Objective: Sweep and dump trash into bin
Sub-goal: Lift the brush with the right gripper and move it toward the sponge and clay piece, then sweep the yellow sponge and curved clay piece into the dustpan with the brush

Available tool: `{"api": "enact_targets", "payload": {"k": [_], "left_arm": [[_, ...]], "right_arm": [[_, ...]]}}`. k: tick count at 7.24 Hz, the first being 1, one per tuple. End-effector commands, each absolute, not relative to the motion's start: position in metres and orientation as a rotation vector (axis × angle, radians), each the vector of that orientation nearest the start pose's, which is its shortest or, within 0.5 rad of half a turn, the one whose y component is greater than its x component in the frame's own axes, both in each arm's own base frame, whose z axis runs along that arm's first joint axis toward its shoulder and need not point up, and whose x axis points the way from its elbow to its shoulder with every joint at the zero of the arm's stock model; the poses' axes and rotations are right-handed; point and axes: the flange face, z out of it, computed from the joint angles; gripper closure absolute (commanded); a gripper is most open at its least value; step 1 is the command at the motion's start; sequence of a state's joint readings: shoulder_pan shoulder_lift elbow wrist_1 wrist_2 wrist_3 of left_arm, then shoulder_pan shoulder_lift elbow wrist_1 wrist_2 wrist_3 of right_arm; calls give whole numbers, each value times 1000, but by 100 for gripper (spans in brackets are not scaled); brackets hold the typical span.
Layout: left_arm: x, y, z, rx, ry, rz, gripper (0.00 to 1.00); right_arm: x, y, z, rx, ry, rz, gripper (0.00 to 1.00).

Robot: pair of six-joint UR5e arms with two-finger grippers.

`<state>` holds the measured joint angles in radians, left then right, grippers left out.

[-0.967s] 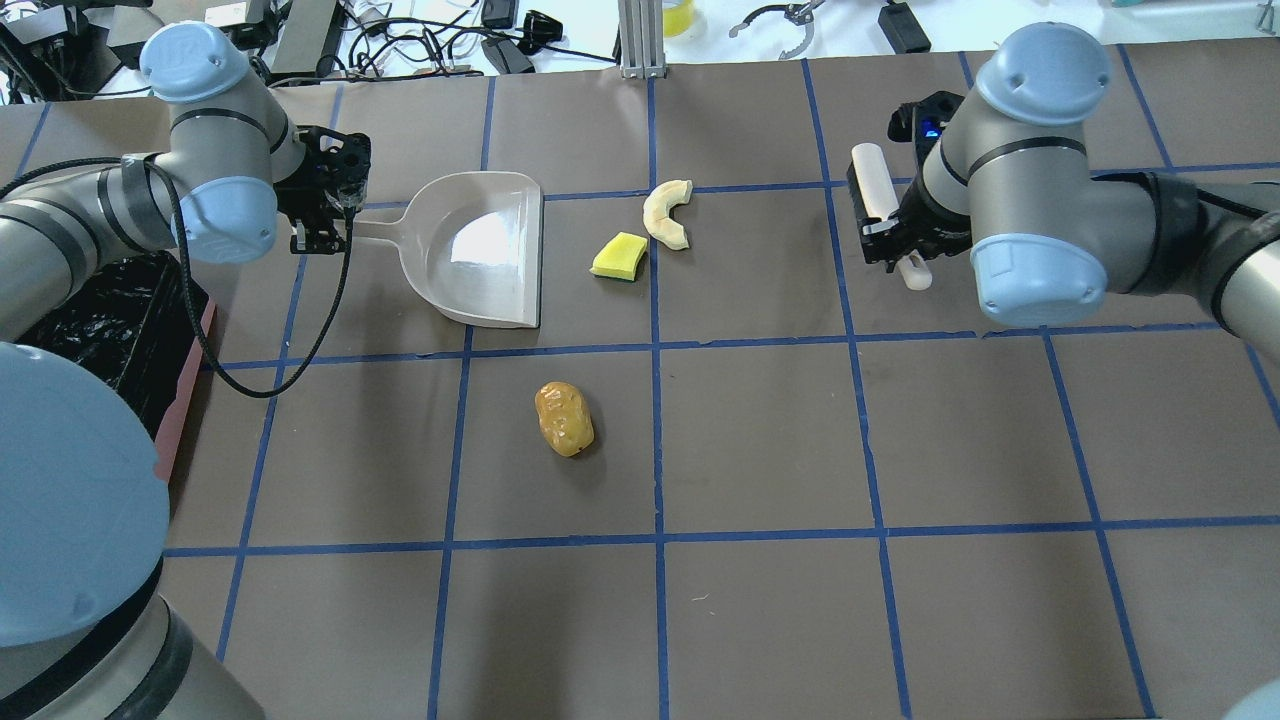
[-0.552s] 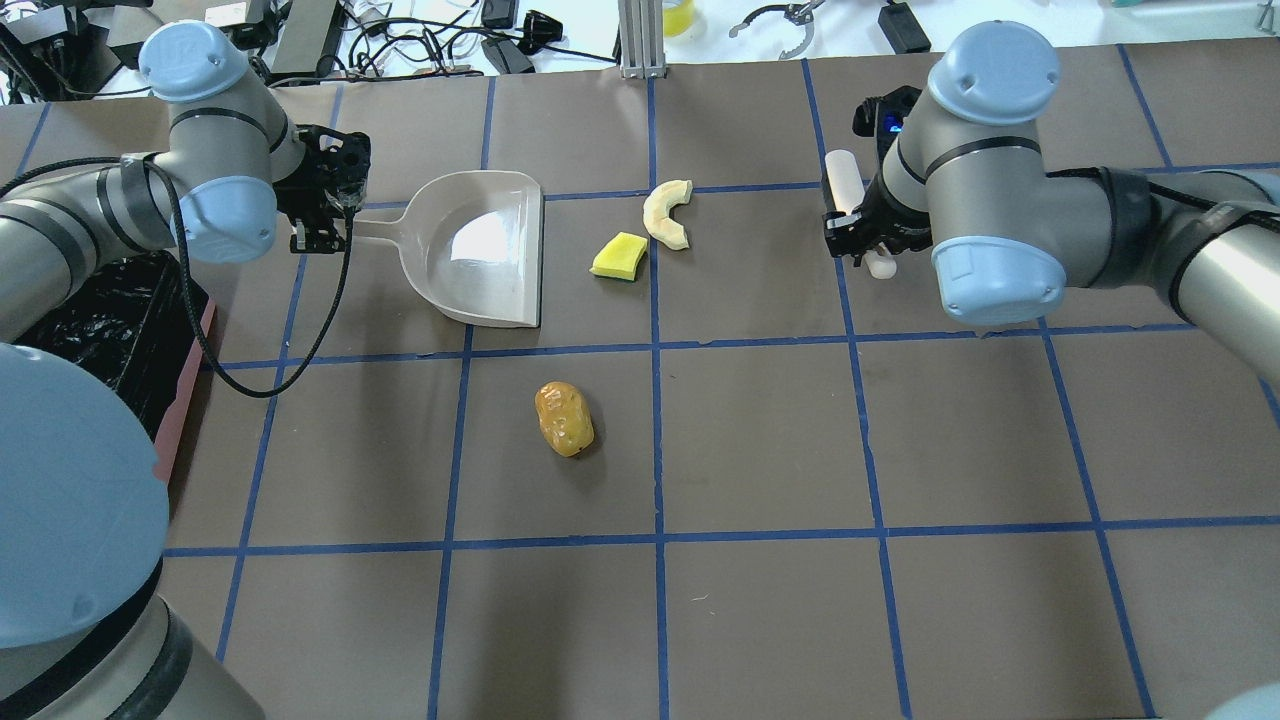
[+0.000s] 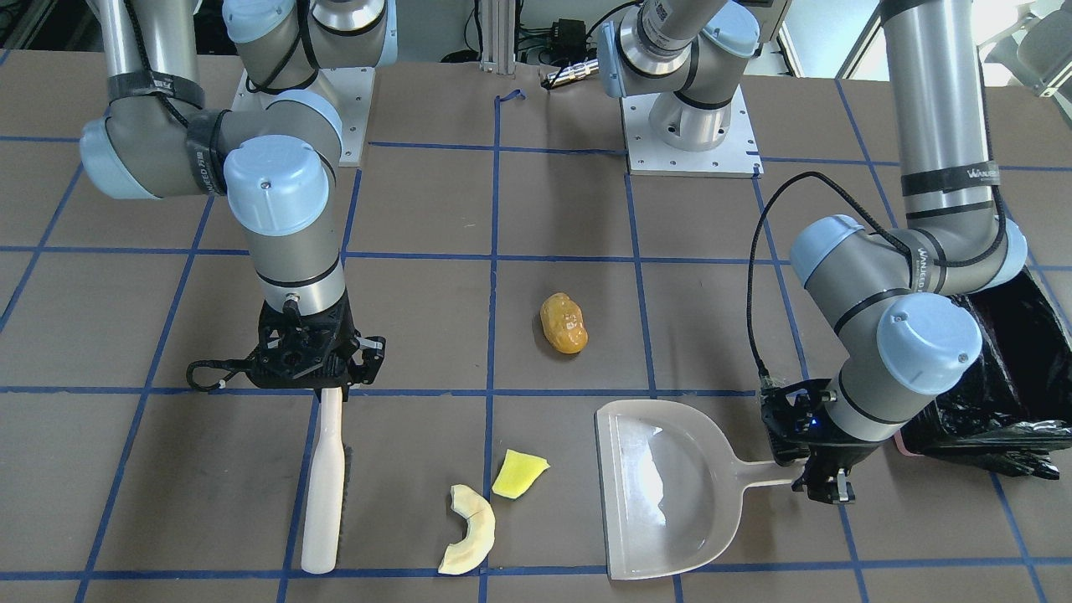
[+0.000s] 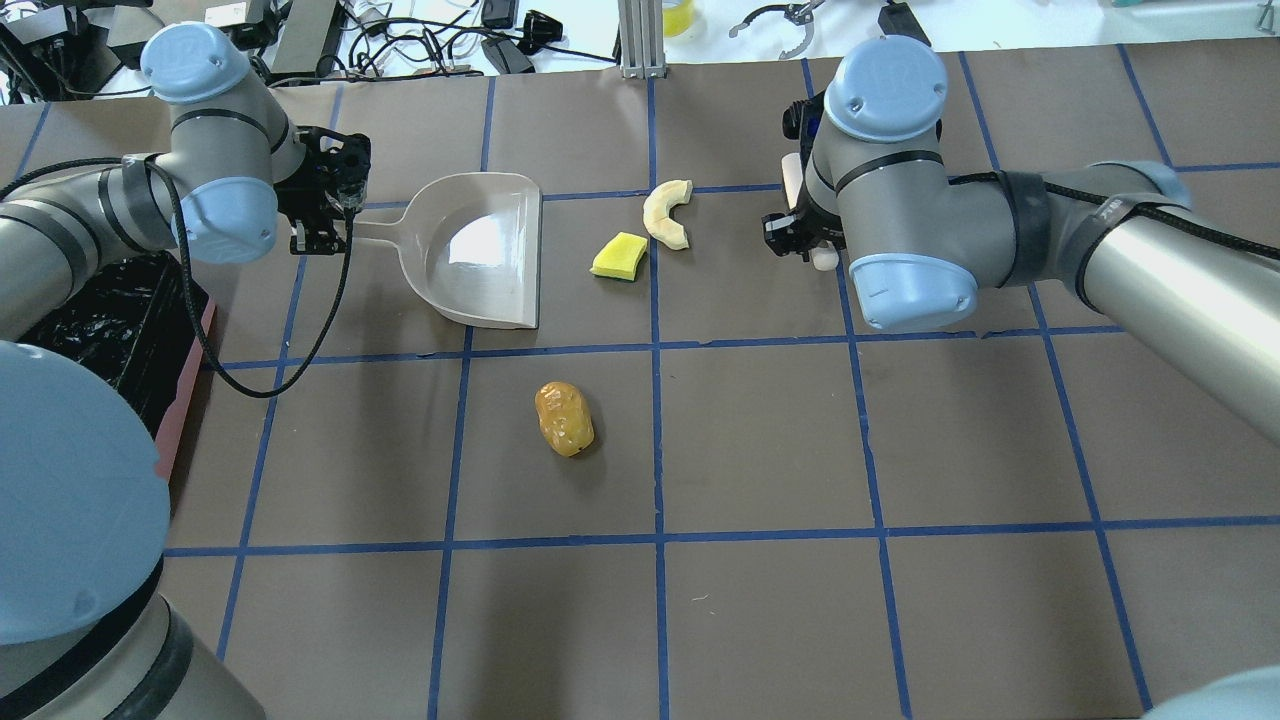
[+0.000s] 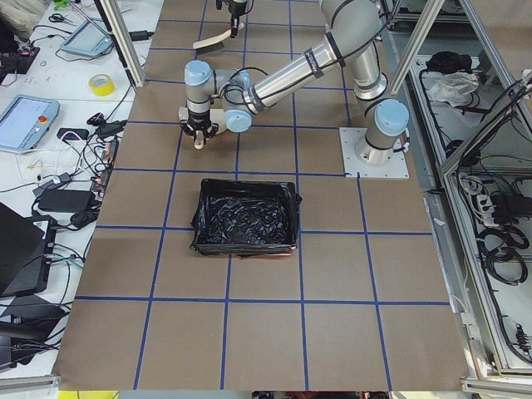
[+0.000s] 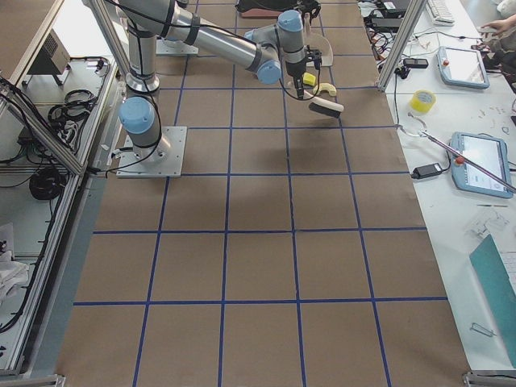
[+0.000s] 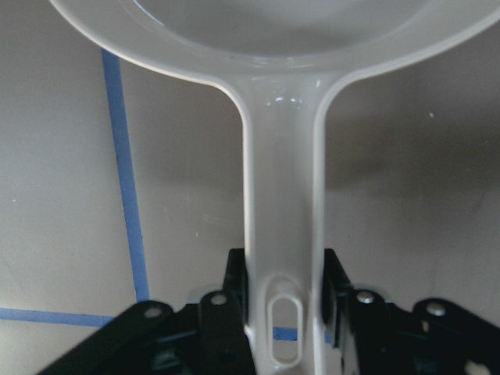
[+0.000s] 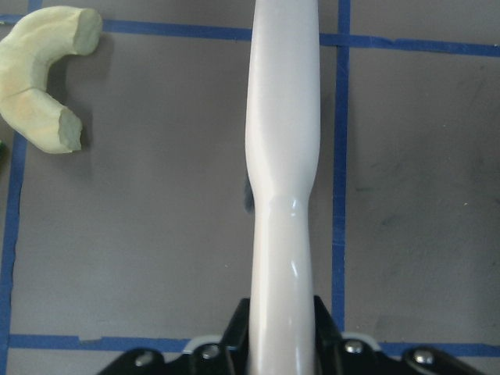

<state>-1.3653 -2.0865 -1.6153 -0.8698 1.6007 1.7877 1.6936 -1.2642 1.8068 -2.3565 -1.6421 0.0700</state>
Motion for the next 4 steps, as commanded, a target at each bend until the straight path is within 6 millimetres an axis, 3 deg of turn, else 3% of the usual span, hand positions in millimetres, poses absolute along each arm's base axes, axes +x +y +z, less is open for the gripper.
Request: {"api": "enact_targets", "payload": {"k": [1,4], "left_arm": [[6,-667,238,-2325,-2305,84,100],[6,-667,239,-2324,-2304,83,100]], "right_arm": [[212,-567,300,-53,3138,-477,100],[239,-563,304,-103,3049,-591,100]]}}
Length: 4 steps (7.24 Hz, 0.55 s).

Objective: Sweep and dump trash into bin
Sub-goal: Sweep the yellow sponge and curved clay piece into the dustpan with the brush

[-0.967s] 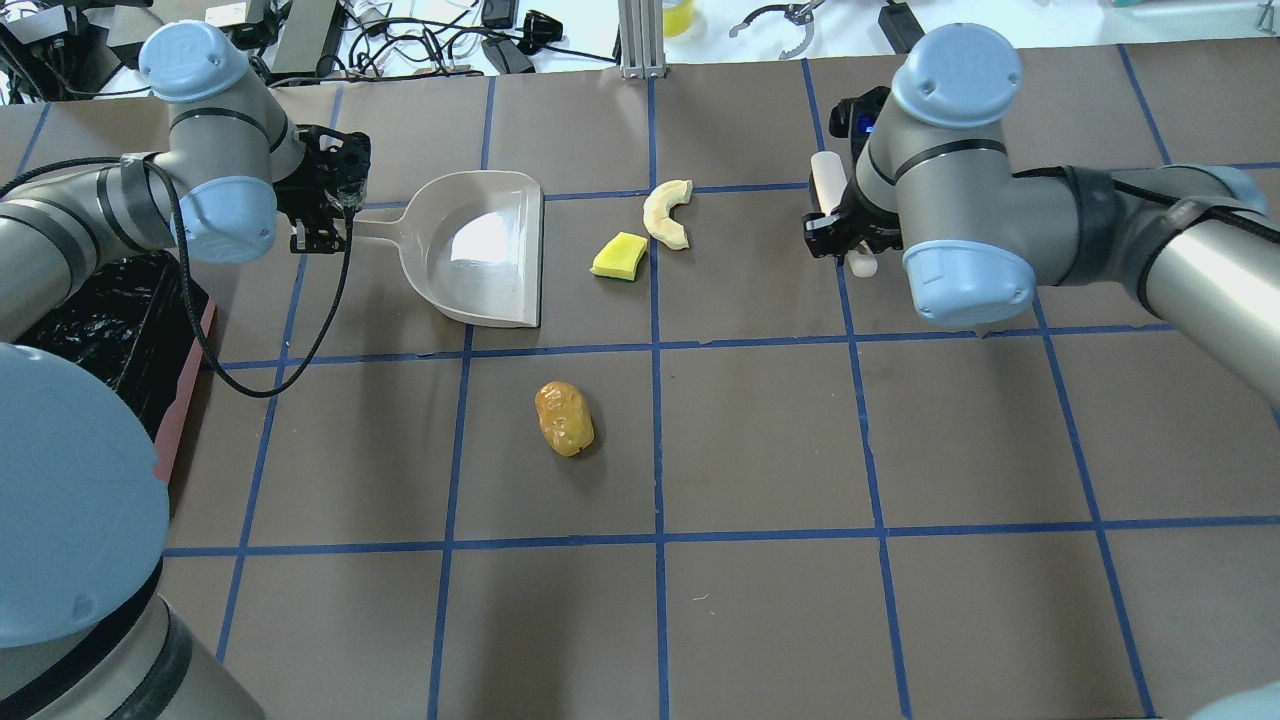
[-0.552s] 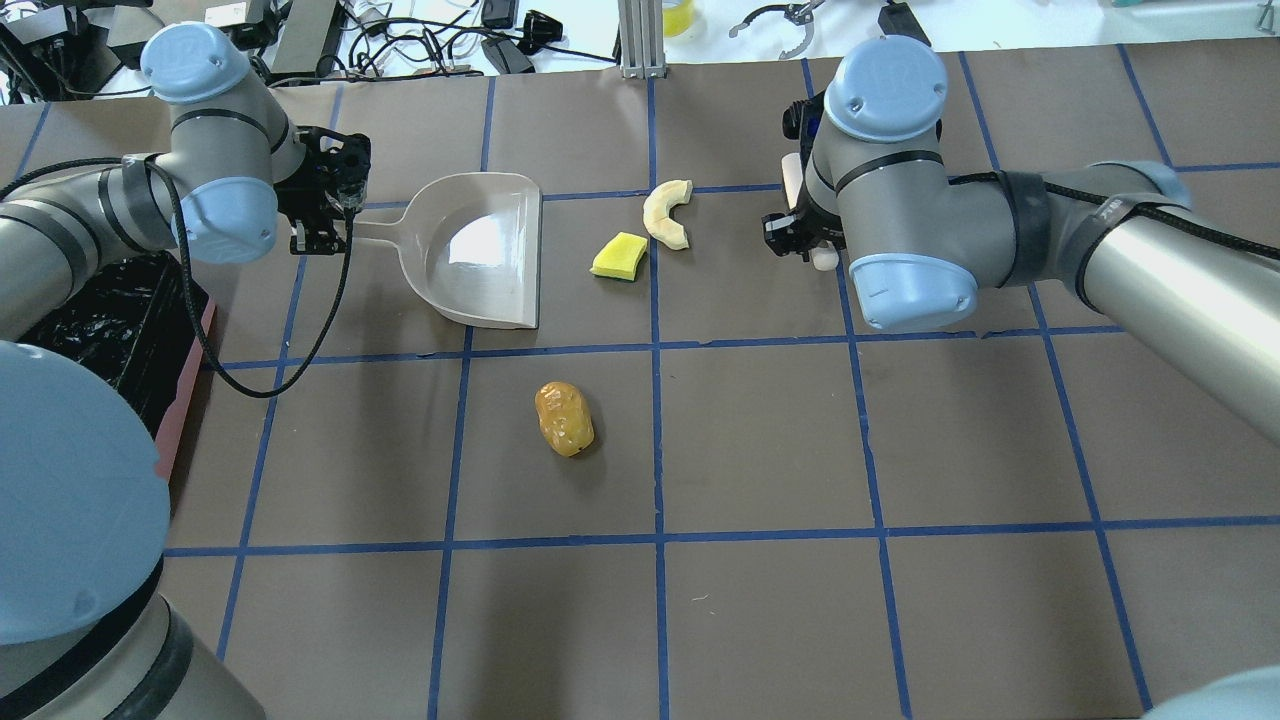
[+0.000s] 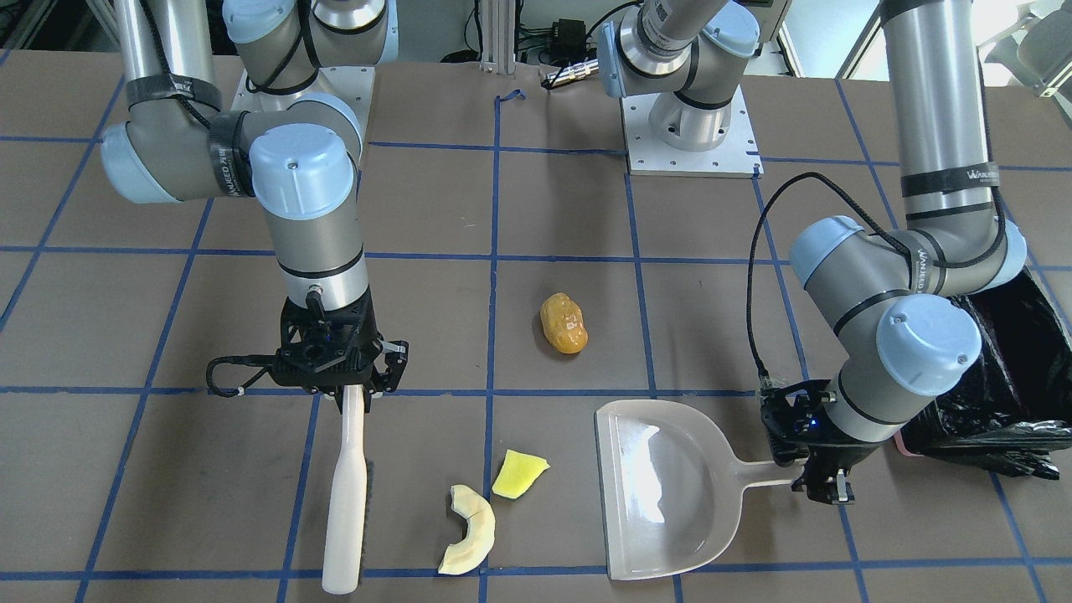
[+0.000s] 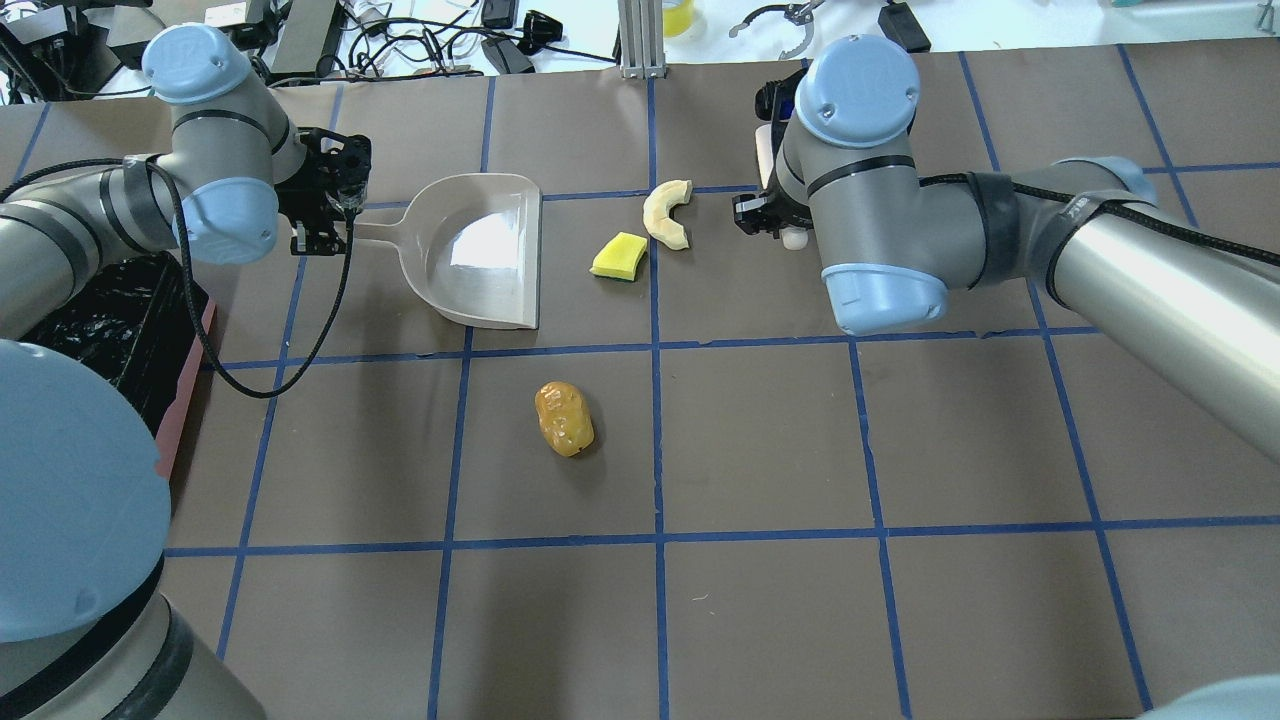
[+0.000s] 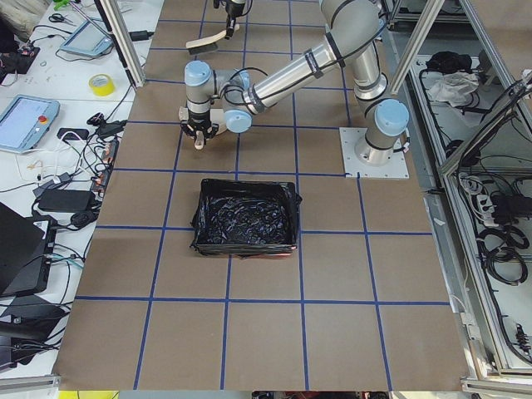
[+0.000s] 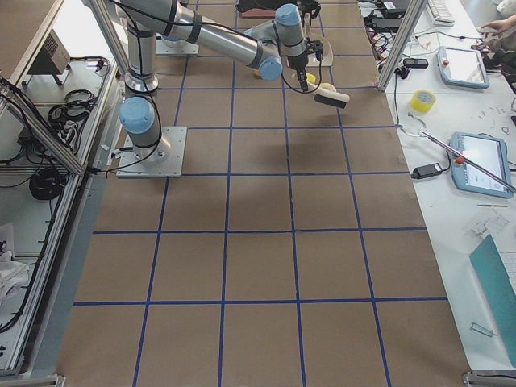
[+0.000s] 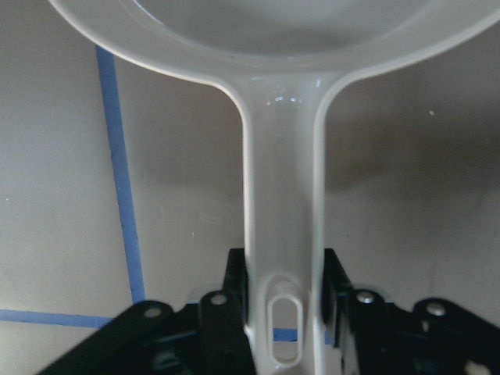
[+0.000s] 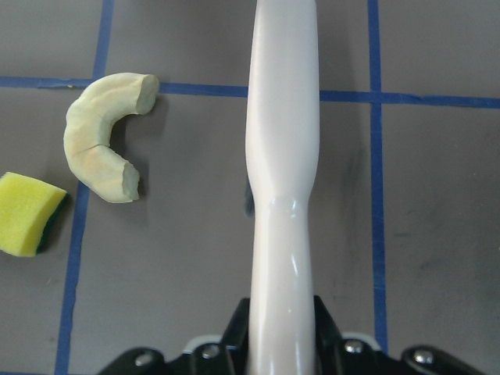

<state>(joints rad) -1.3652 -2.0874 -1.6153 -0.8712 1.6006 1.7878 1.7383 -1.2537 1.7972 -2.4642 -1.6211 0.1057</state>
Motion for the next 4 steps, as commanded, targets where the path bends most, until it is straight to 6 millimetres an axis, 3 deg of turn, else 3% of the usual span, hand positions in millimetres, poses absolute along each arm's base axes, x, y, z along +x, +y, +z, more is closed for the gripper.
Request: {"api": "enact_targets", "payload": {"k": [1,4], "left_arm": [[6,-667,239,-2324,-2304,83,100],[6,-666,241,-2325,-2302,79,100]], "right_arm": [[249,-562,289,-107,3059,-555,100],[292,-553,254,-106,3050,-537,100]]}}
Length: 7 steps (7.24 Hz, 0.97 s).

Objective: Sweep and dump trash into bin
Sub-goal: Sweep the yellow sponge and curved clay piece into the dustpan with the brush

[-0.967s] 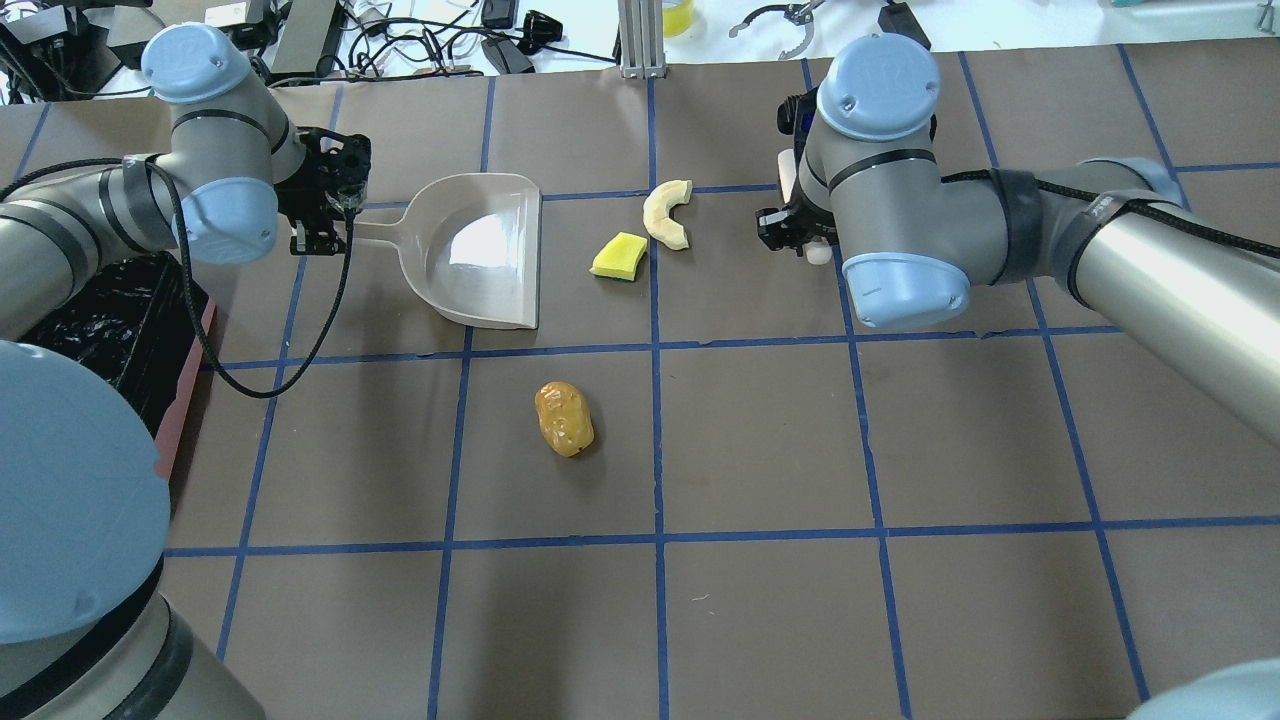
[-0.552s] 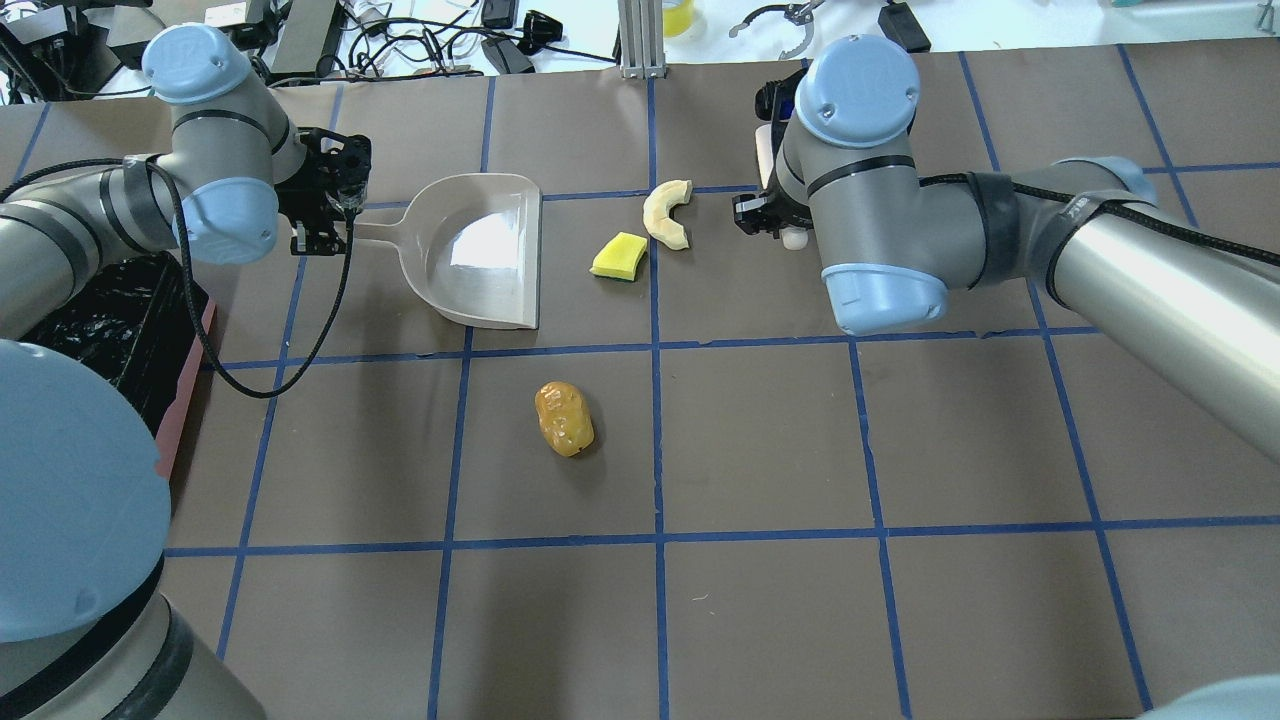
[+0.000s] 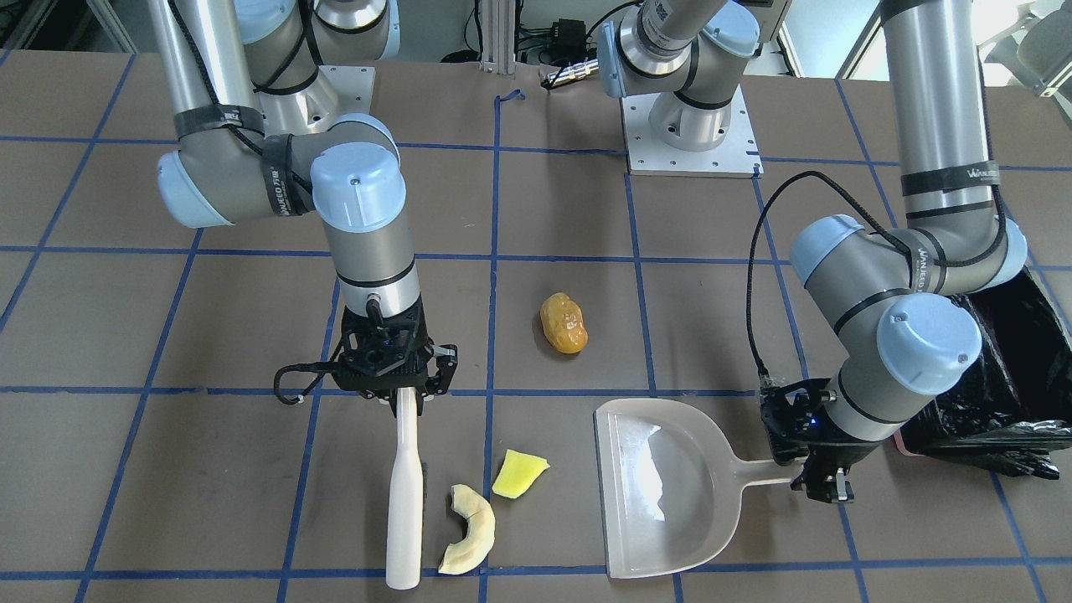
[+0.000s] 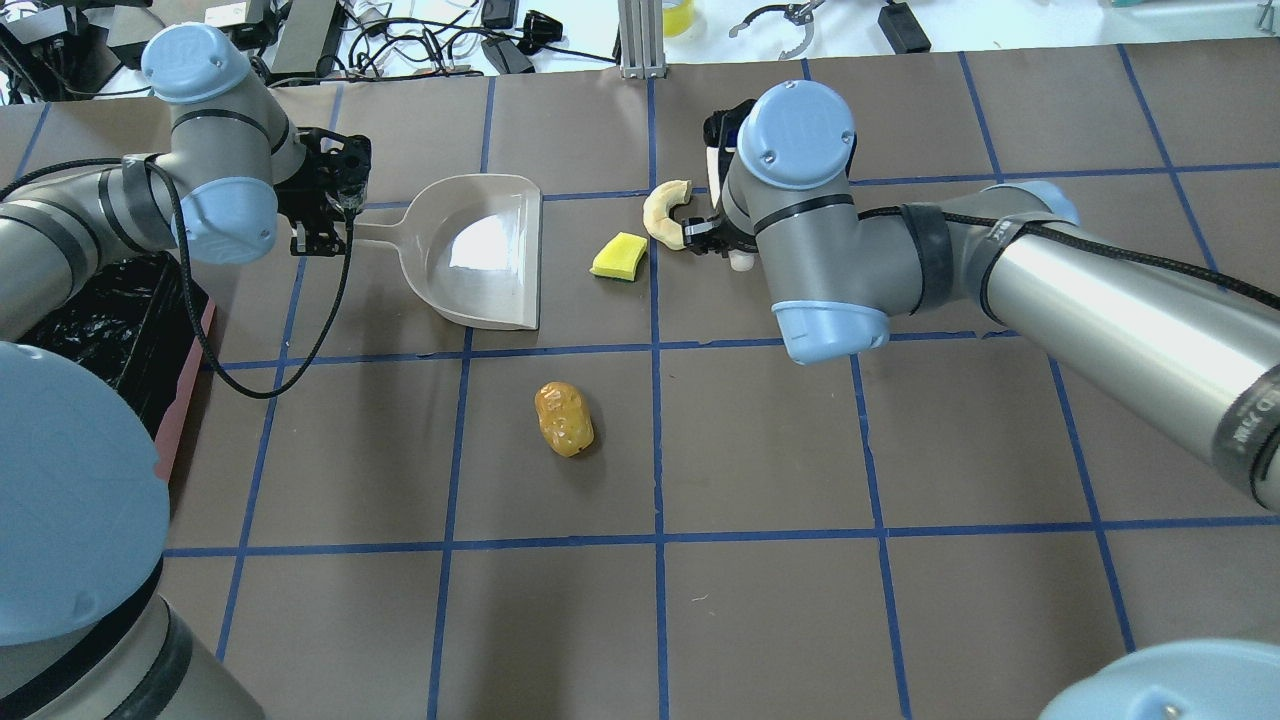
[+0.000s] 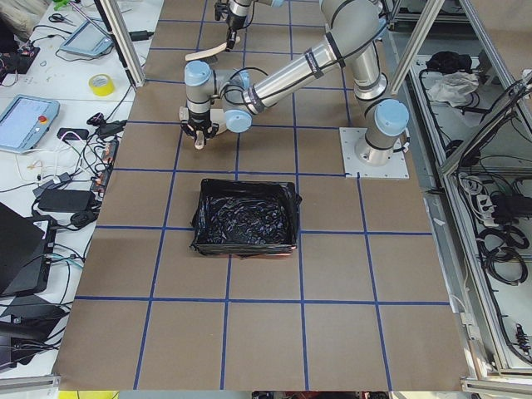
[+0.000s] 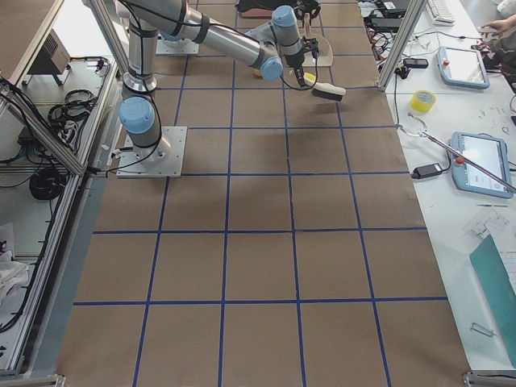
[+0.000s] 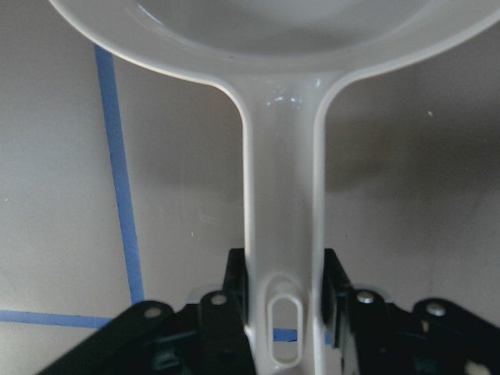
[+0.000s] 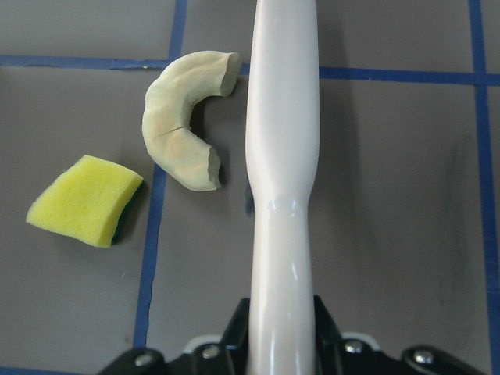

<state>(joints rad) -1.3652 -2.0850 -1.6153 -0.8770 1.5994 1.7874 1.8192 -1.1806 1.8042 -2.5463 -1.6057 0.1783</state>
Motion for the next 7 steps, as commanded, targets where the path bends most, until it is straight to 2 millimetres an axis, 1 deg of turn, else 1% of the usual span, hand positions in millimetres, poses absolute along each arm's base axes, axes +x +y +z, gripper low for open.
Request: {"api": "enact_targets", "payload": {"k": [1,2,5,7], "left_arm": [[6,-666,239,-2322,-2302,77,100],[6,-666,239,-2322,-2302,77,100],[6,-666,239,-2322,-2302,77,100],[6,-666,239,-2322,-2302,77,100]], "right_arm": [[301,-551,246,-61,3040,-542,100],[317,-544,238,-42,3033,-526,100],[363,-521,226,73,2994,-492,100],[387,-508,214,109,2969,-474,100]]}}
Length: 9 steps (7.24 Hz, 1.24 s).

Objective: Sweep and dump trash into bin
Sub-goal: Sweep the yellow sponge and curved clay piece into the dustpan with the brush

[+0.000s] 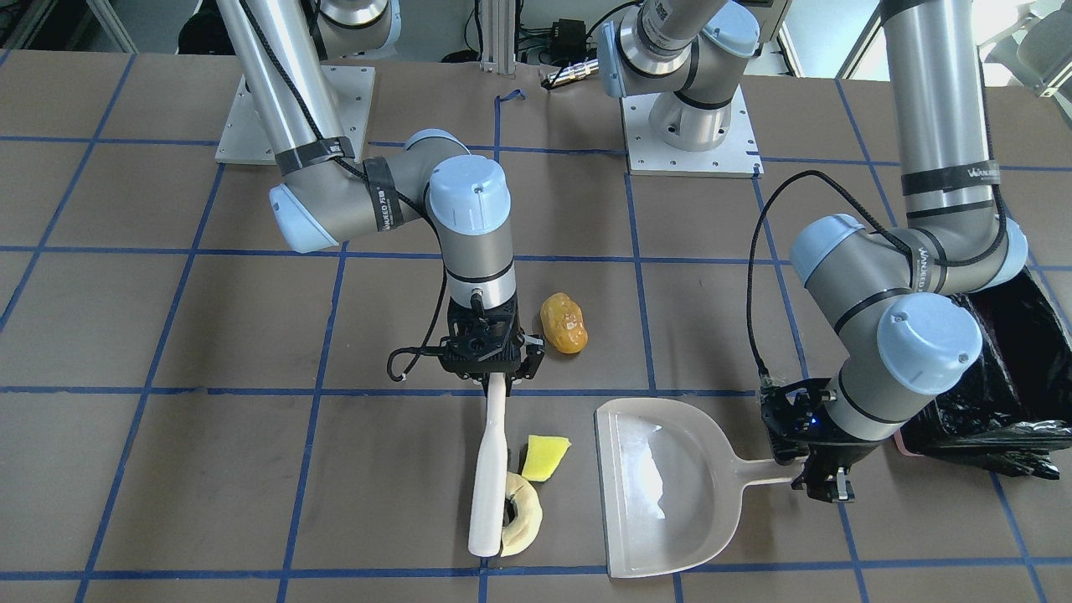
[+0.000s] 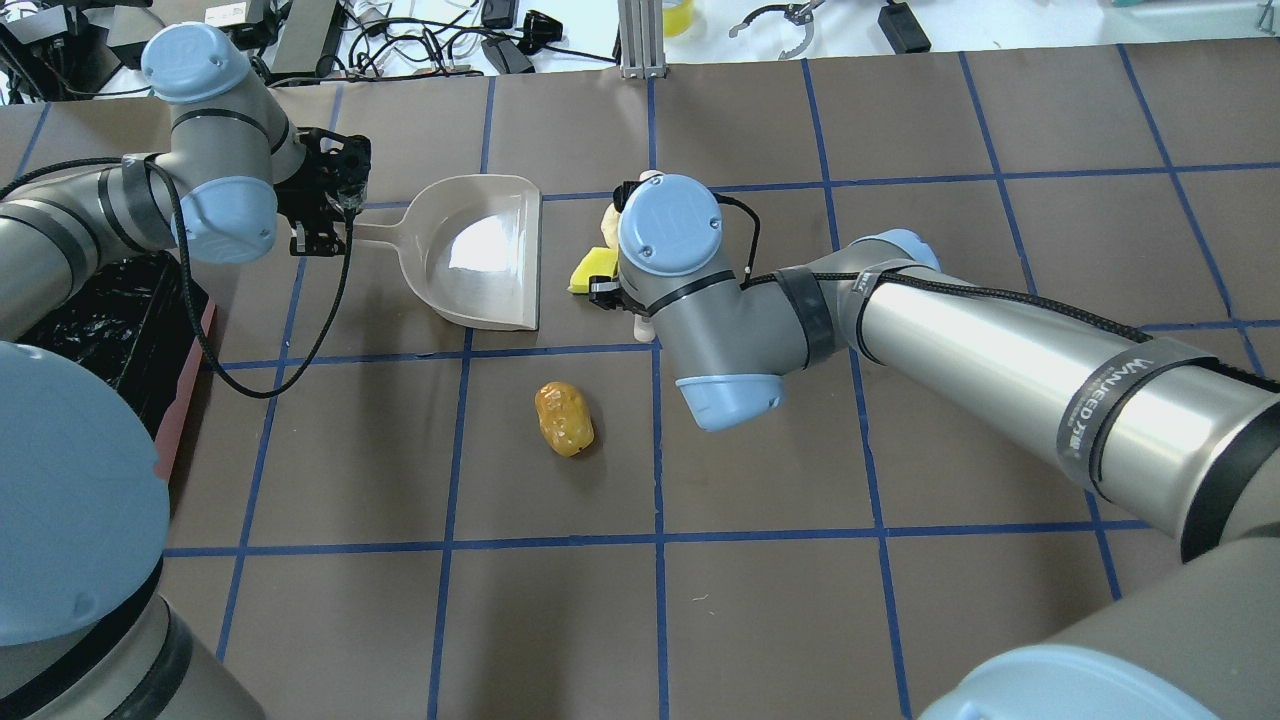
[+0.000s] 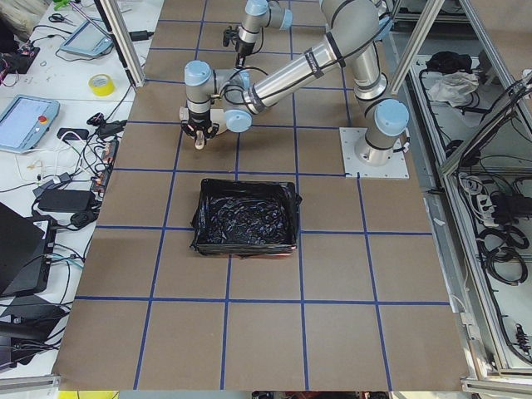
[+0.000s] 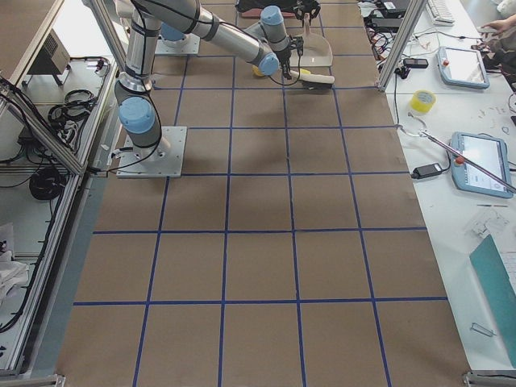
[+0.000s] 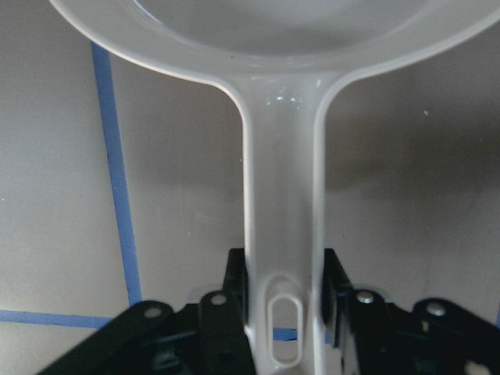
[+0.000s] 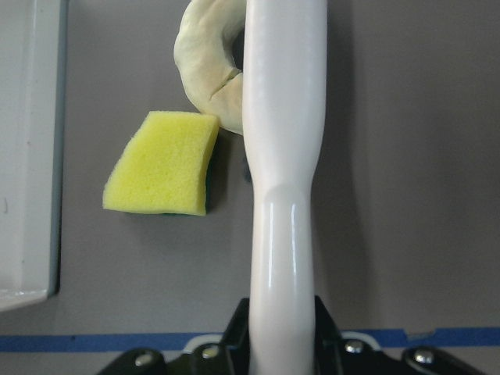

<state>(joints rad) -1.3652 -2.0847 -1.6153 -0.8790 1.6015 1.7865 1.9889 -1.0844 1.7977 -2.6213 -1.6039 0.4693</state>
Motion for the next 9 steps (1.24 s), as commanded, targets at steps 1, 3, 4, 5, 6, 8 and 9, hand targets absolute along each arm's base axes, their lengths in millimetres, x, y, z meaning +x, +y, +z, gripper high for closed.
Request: {"api": "enact_targets", "payload": {"k": [1,3,4,5,6,8,9], "left_arm": [[6,-666,239,-2322,-2302,77,100],[6,-666,239,-2322,-2302,77,100],[6,-666,240,-2323,-2303,76,100],[6,-666,240,-2323,-2303,76,100],[6,-666,240,-2323,-2303,76,100],[6,-666,240,-2321,-2305,76,100],[6,-666,240,-2321,-2304,78,100]], "right_arm": [[395,-504,208,118,2959,-474,100],[420,-504,212,174,2916,-463,100],[432,-506,212,182,2907,-462,100],[446,-505,205,193,2901,-452,100],[457,-505,202,212,2893,-446,100],[478,-503,217,238,2830,-434,100],[488,-499,223,243,2811,-433,100]]}}
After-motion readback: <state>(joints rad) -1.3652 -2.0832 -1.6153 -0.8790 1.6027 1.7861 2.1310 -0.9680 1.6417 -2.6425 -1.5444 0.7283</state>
